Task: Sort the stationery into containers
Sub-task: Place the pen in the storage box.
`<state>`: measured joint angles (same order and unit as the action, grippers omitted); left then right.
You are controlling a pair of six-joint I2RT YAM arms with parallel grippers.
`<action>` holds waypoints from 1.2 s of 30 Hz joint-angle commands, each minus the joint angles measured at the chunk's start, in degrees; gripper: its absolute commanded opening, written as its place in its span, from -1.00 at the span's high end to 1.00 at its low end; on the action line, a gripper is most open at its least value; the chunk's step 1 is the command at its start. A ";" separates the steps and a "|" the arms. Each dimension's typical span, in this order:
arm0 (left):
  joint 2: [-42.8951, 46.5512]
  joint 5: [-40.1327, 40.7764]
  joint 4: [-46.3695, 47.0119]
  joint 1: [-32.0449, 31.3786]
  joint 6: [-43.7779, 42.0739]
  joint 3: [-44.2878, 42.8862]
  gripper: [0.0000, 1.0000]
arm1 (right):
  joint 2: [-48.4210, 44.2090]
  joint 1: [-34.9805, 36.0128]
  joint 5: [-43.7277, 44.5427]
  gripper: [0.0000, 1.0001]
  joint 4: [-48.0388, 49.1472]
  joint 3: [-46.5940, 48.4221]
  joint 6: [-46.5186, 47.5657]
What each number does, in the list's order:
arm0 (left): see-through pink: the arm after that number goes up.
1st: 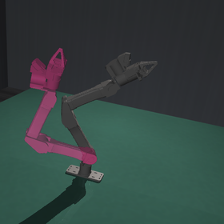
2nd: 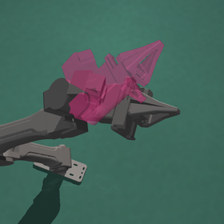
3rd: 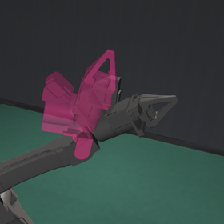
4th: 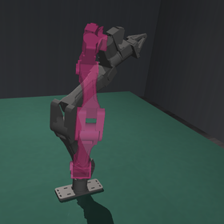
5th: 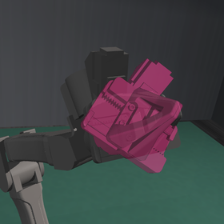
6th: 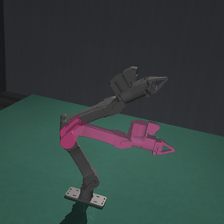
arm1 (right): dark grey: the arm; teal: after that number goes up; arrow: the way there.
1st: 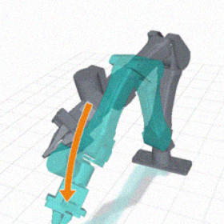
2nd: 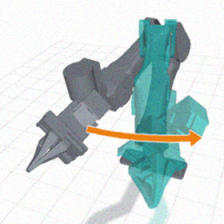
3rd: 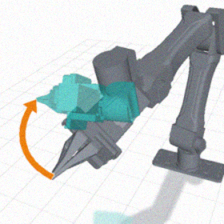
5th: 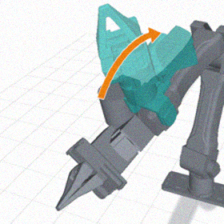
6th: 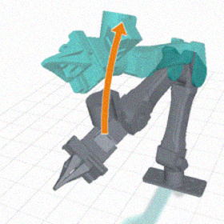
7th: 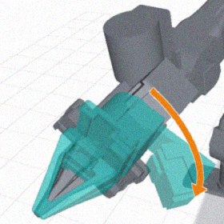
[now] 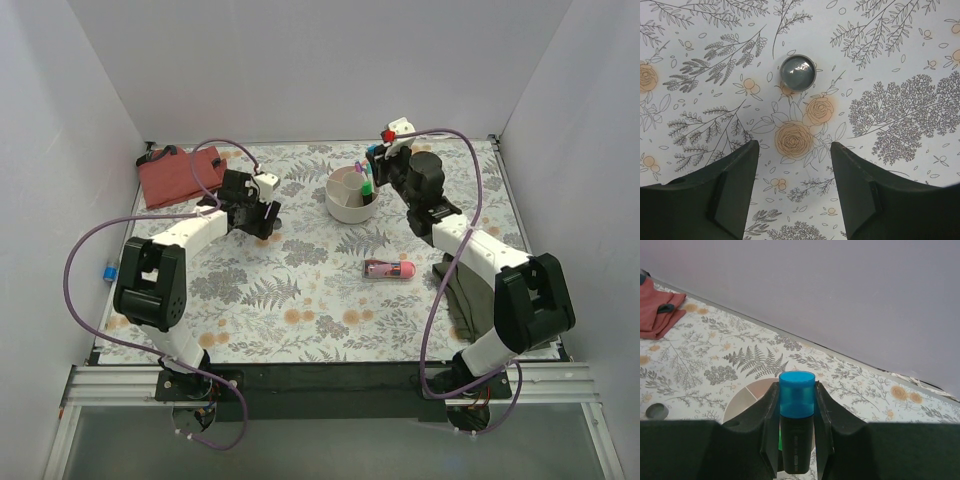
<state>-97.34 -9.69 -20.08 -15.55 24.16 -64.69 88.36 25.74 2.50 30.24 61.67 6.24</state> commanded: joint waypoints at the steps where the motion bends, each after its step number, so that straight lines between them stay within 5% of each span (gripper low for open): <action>1: -0.57 0.82 -3.12 -0.88 -1.66 -2.81 -0.18 | 0.50 0.19 0.93 0.97 10.88 -2.25 -3.34; 36: -4.96 2.40 -8.40 -0.88 -1.84 -5.89 -0.18 | 9.82 1.95 -6.55 0.97 22.67 -7.88 -6.59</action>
<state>-102.69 -7.29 -28.29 -16.25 22.37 -68.42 97.93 27.00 -3.64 48.25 55.29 -0.16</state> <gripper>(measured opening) 0.588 0.331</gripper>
